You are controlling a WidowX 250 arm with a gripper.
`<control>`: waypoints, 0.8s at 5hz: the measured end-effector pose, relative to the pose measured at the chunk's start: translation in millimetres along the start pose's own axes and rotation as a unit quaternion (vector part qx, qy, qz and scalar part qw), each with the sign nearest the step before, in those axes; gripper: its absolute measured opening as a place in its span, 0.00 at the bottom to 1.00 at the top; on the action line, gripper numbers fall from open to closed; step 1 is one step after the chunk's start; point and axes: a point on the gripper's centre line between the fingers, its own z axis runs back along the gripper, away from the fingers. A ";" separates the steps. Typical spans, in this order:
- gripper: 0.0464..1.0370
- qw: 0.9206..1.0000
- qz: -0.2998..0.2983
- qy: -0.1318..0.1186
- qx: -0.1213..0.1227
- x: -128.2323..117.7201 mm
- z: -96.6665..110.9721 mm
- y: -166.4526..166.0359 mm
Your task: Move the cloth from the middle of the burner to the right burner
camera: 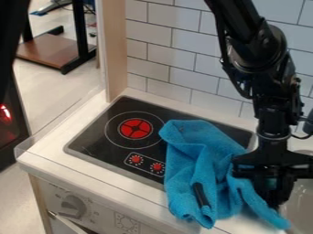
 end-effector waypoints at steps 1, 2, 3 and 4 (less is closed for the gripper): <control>0.74 1.000 -0.003 -0.004 0.002 0.0 2.4 2.5; 0.97 0.999 -0.019 -0.043 0.009 6.7 15.7 4.8; 0.97 0.999 -0.027 -0.032 0.014 3.7 17.8 5.5; 0.96 0.999 -0.032 -0.022 0.004 2.8 21.5 -0.3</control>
